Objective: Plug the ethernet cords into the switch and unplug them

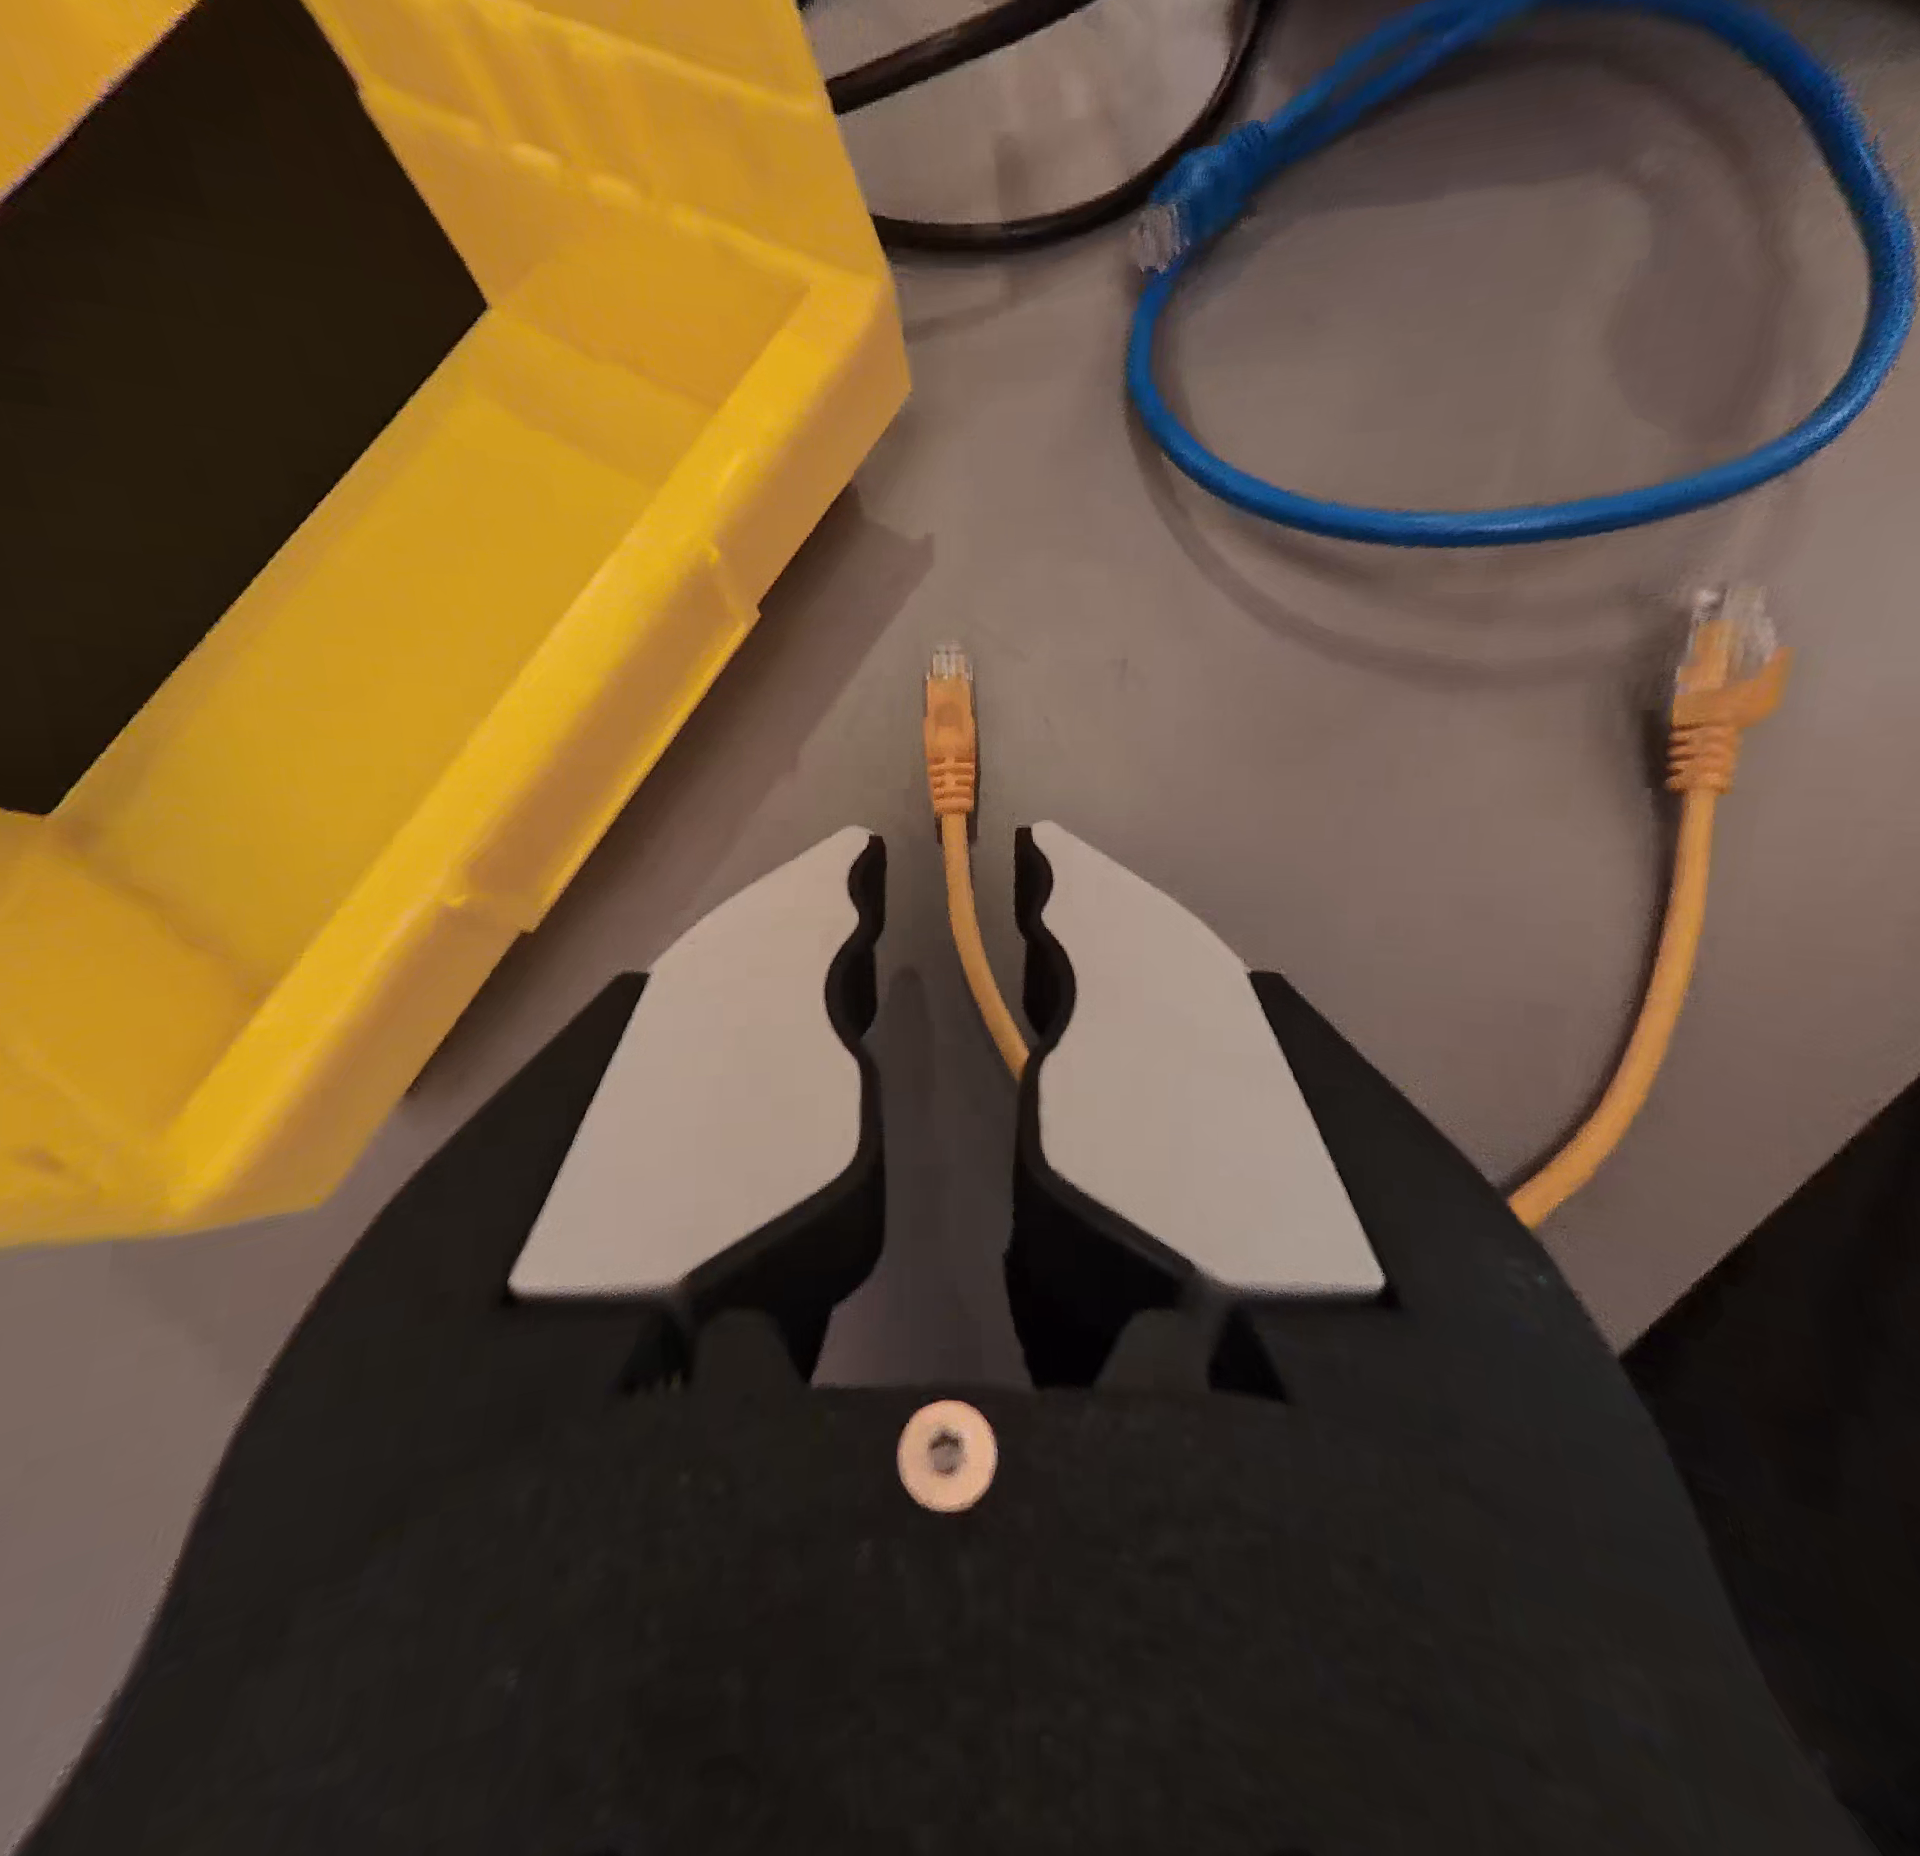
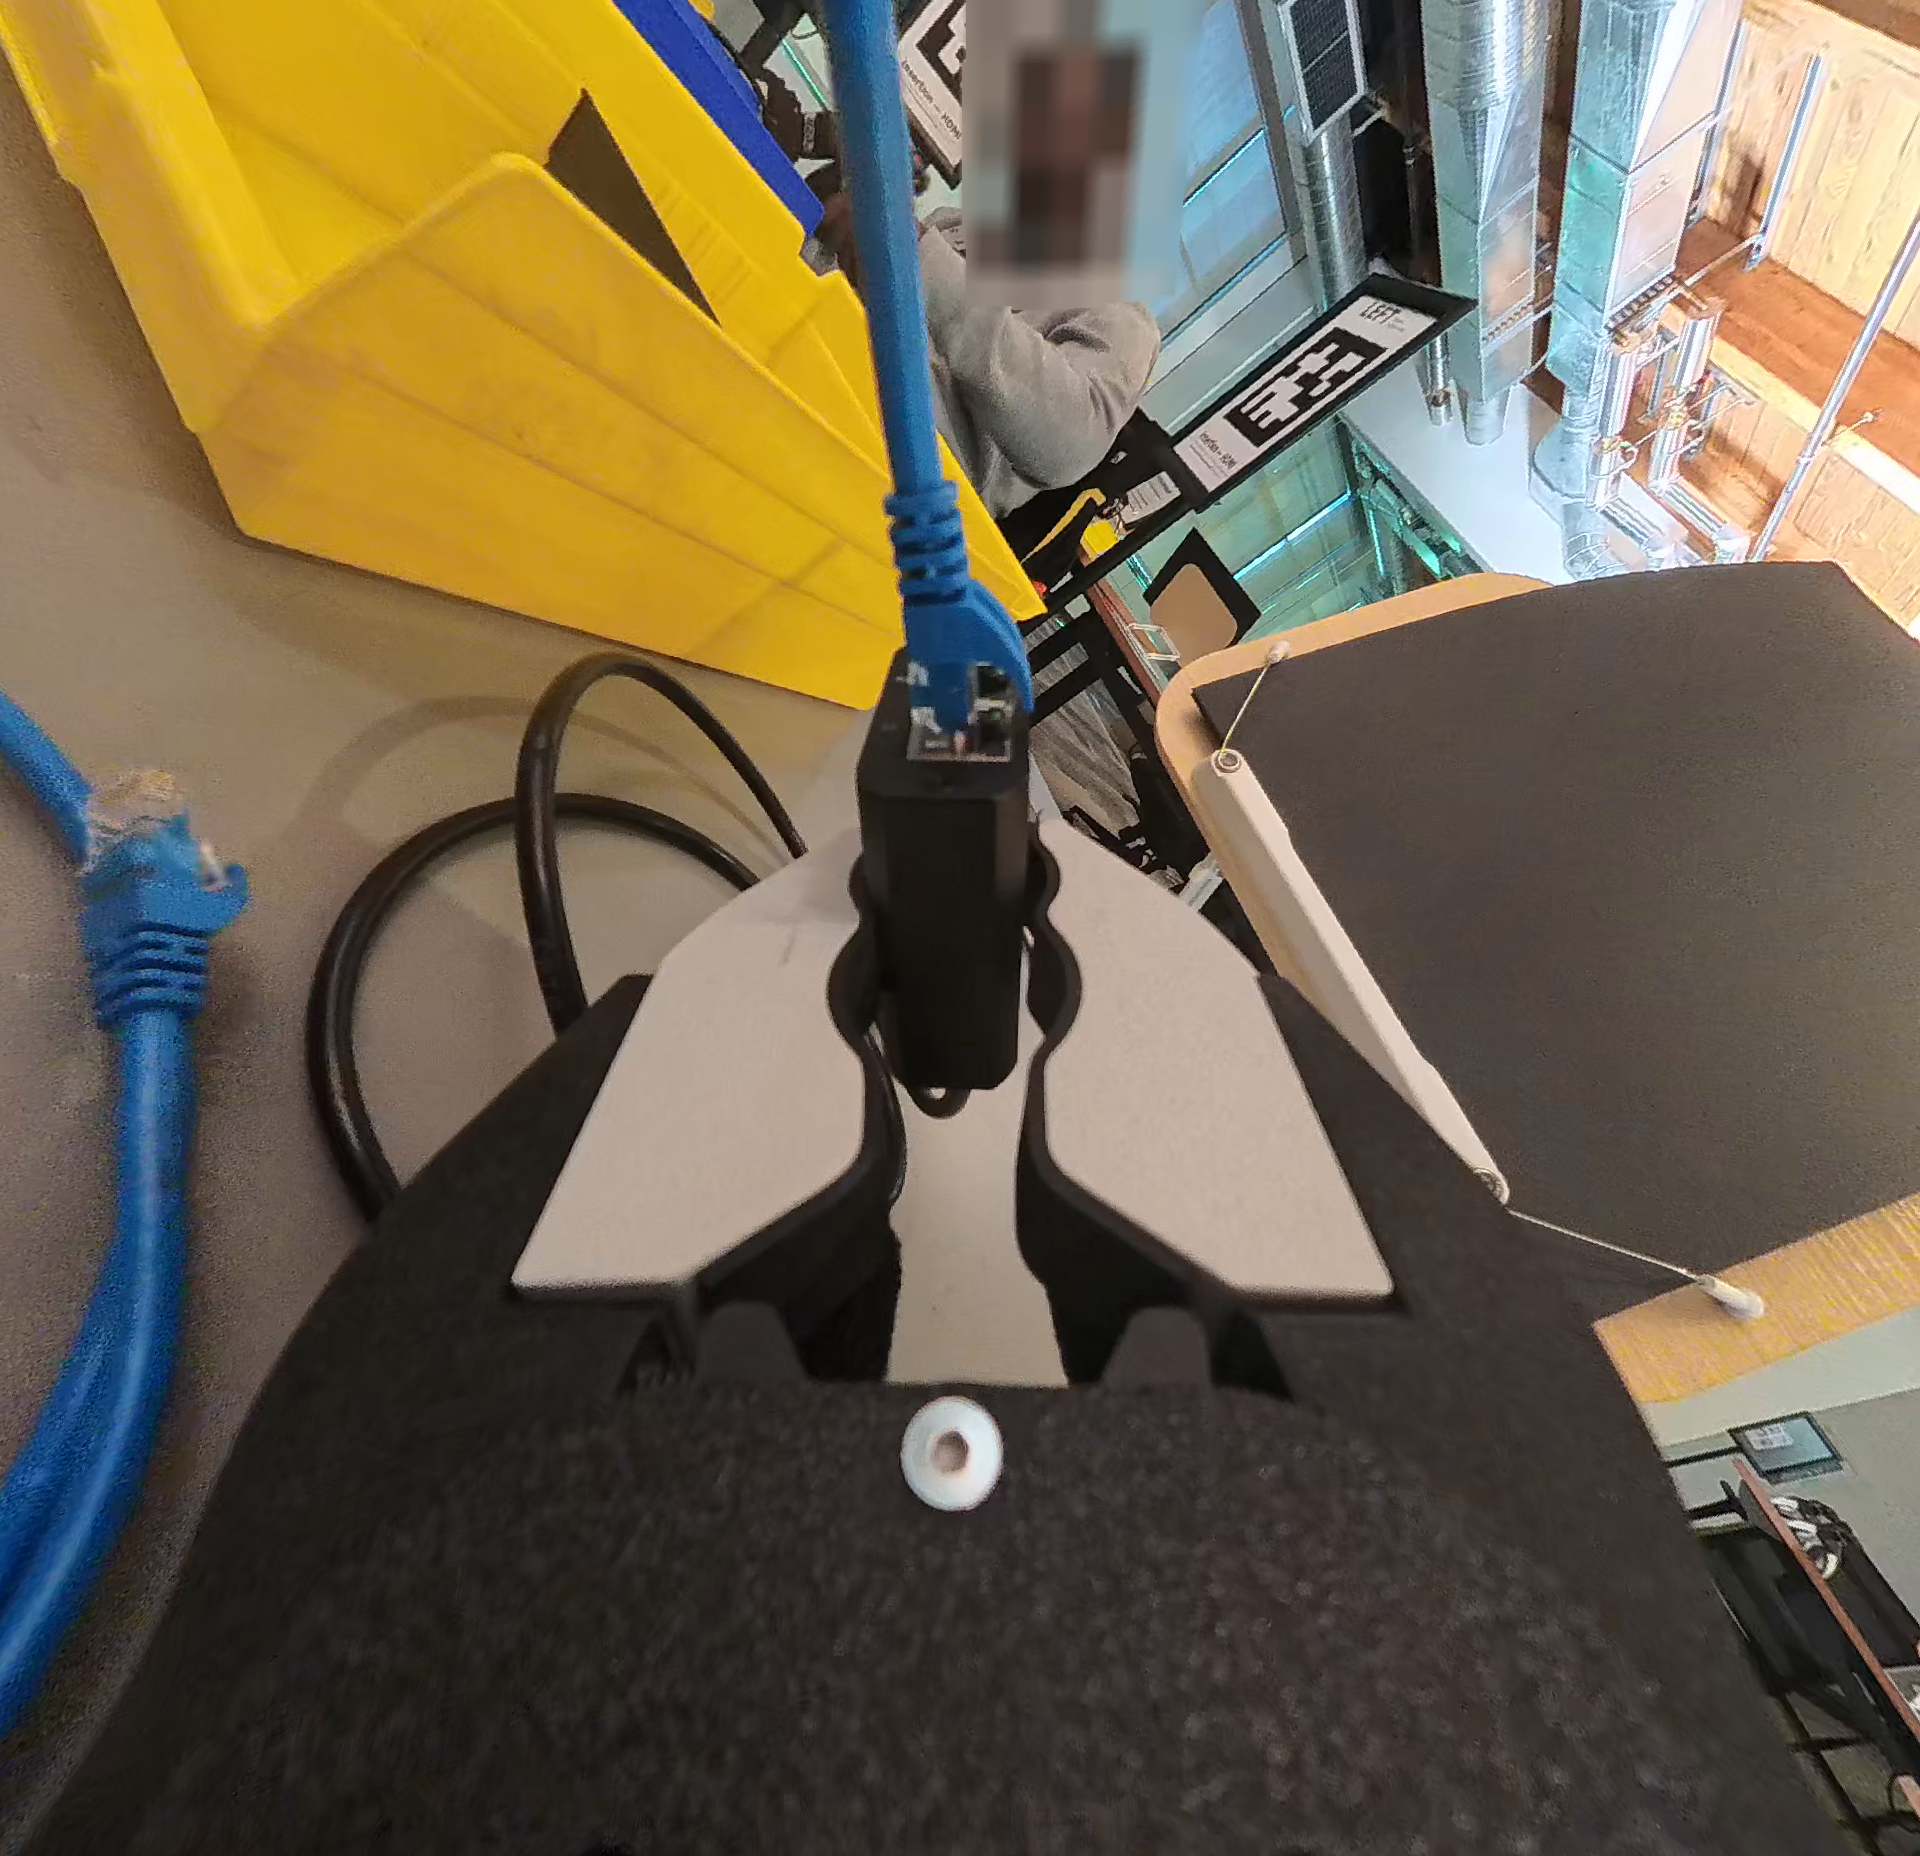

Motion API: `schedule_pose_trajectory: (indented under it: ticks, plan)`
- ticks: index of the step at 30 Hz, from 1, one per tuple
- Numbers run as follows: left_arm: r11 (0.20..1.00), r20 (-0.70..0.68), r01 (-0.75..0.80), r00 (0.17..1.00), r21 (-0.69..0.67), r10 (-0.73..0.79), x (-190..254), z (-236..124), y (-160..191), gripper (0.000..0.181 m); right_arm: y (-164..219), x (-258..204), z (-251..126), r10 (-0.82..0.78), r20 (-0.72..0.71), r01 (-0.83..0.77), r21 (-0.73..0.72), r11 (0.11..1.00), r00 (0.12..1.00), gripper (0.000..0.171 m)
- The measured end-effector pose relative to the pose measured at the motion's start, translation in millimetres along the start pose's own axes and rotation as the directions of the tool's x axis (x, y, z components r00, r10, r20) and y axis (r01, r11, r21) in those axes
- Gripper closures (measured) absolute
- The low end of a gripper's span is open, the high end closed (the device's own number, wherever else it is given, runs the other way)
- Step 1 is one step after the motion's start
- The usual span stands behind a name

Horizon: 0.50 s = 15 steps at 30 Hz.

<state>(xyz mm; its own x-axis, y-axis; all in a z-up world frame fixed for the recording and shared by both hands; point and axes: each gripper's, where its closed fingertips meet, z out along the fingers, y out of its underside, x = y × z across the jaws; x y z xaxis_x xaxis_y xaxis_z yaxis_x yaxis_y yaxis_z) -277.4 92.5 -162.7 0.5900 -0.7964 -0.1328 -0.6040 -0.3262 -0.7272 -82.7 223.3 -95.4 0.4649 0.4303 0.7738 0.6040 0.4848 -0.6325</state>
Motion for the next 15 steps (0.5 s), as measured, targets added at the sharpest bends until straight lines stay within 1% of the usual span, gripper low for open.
schedule_pose_trajectory:
  ticks: [2,4,5,8,10,11,15]
  plan:
    - [1.0,-0.046,0.009,0.999,-0.001,-0.009,0.3,8.9,0.0,0.156,0.3,-0.1,-0.1,0.0,0.001,0.0,-0.001,1.0,1.0,0.147]
    - [0.999,-0.098,0.032,0.995,-0.002,-0.032,2.5,15.9,0.2,0.147,0.7,0.0,-0.2,0.006,0.002,-0.006,-0.002,1.0,1.0,0.147]
    - [0.999,-0.119,0.035,0.992,-0.001,-0.035,4.6,18.4,1.0,0.147,0.7,0.2,-0.2,0.009,0.002,-0.009,0.0,1.0,1.0,0.147]
    - [0.999,-0.115,0.029,0.993,-0.038,-0.033,4.6,28.2,11.1,0.159,1.5,0.2,-0.1,0.016,0.005,-0.016,-0.001,1.0,1.0,0.147]
    - [0.998,-0.124,0.043,0.991,-0.045,-0.049,8.1,33.9,11.8,0.168,1.6,0.0,0.0,0.017,0.007,-0.017,-0.001,1.0,1.0,0.147]
    - [0.997,-0.107,0.057,0.992,-0.052,-0.062,6.1,35.7,10.7,0.172,1.5,-0.1,0.0,0.016,0.007,-0.016,0.0,1.0,1.0,0.147]
    - [0.996,-0.085,0.048,0.995,-0.075,-0.054,4.4,36.5,11.0,0.172,0.9,-1.5,0.0,-0.001,0.009,0.001,-0.003,1.0,1.0,0.147]
